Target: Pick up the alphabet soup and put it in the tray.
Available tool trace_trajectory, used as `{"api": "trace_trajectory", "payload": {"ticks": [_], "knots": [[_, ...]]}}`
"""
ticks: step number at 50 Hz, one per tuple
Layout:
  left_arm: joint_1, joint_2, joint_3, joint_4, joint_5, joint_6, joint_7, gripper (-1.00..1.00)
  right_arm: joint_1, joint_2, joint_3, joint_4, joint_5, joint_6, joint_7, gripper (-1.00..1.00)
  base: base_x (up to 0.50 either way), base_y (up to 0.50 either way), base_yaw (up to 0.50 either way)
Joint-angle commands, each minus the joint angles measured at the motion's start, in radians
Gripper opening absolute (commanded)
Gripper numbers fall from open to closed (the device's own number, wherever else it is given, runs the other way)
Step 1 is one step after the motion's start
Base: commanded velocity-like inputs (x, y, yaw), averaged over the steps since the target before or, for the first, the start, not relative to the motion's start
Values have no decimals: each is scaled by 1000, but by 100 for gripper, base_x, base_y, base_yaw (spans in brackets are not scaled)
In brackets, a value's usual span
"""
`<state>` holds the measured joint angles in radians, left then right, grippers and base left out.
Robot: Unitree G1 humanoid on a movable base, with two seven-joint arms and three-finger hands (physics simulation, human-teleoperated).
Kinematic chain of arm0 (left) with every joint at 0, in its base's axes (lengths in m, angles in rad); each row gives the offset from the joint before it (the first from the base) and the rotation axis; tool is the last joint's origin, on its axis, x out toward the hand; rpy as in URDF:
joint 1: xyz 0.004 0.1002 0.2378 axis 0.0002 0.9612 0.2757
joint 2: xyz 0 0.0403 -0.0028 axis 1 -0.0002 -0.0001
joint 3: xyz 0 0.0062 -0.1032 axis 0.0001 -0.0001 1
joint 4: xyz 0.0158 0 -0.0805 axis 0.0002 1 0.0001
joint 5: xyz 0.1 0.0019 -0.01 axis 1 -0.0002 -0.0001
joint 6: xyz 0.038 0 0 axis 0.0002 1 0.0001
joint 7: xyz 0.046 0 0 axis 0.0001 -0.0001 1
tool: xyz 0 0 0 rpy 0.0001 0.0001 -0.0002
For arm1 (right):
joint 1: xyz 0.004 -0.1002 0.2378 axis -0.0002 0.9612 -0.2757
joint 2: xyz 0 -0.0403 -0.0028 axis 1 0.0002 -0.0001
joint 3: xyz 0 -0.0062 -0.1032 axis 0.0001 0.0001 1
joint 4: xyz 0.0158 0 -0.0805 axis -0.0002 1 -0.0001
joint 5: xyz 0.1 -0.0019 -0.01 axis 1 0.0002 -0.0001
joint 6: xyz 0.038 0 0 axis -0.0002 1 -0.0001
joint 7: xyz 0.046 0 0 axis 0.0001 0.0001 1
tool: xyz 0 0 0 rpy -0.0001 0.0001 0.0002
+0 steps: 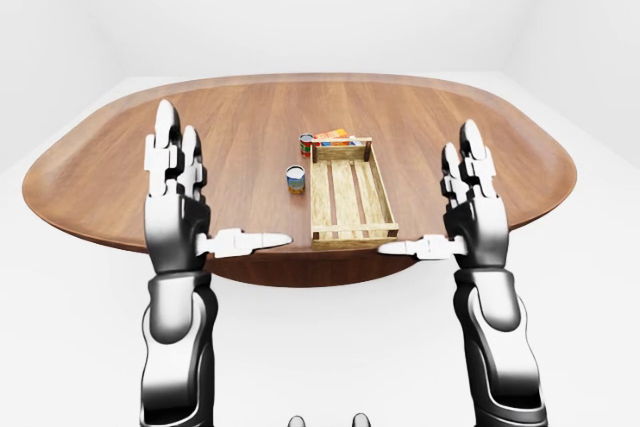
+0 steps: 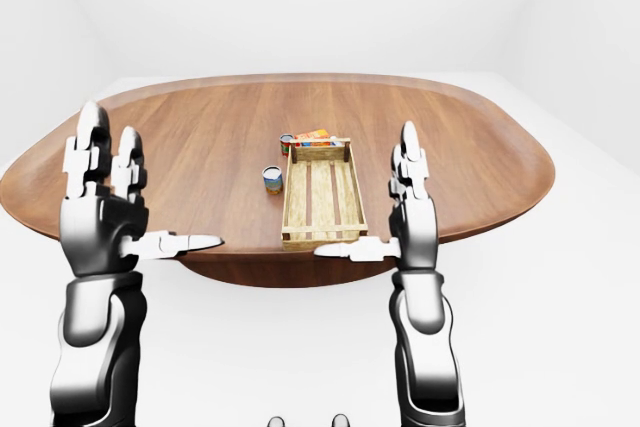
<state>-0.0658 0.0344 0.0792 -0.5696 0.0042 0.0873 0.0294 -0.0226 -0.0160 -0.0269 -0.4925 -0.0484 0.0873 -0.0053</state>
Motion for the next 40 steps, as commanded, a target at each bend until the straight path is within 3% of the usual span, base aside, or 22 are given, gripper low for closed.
{"api": "trace_trajectory", "payload": {"ticks": [1, 23, 40], "knots": [[4, -5, -15, -57, 15, 0, -8, 100, 1, 2, -3, -55, -3, 0, -6, 100, 0, 0, 0], [7, -11, -35, -44, 34, 0, -8, 100, -5, 3, 1, -36, 5, 0, -12, 100, 0, 0, 0], [11, -14, -40, -42, 39, 0, -12, 100, -1, 3, 1, -44, 13, 0, -7, 100, 49, 0, 0]]}}
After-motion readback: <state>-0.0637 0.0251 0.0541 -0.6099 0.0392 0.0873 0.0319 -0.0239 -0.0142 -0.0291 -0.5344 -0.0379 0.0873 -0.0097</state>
